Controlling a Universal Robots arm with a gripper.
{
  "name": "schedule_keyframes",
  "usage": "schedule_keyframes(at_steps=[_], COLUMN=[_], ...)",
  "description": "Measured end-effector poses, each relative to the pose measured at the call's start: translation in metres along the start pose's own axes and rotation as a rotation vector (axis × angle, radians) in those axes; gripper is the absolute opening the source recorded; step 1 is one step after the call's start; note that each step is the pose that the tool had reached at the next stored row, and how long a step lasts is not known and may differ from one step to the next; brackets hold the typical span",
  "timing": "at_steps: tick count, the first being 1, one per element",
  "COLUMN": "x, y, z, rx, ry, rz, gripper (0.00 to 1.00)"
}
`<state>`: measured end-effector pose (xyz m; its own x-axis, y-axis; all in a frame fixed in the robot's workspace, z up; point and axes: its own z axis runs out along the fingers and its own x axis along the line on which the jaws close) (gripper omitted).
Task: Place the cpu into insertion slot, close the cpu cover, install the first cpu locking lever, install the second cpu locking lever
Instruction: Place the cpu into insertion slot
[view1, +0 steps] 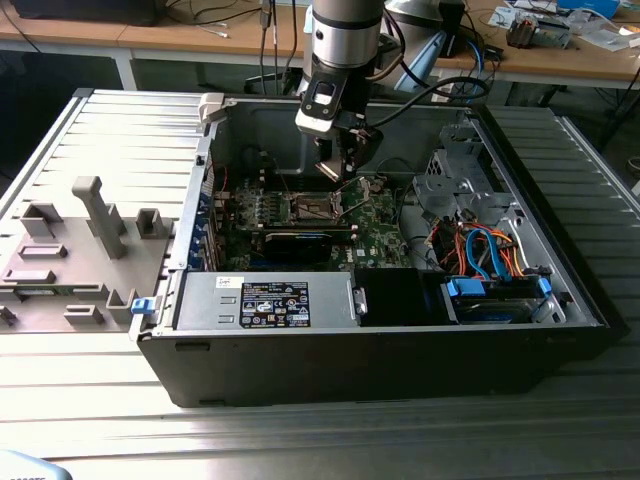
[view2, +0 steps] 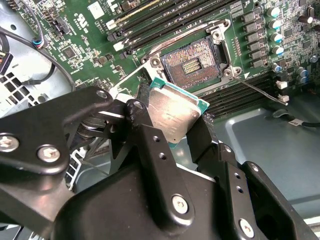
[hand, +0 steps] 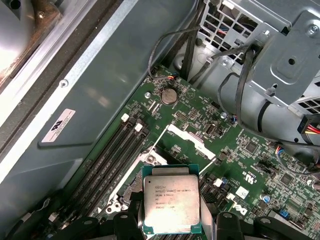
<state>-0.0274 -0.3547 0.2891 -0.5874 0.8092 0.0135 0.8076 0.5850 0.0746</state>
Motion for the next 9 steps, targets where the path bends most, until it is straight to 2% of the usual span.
schedule_keyframes(at_steps=[9], x=[0.0], y=[0.0], z=[0.0002], rx=[-0.0002], ry=[-0.0008], rz=[0.011], gripper=[0.55])
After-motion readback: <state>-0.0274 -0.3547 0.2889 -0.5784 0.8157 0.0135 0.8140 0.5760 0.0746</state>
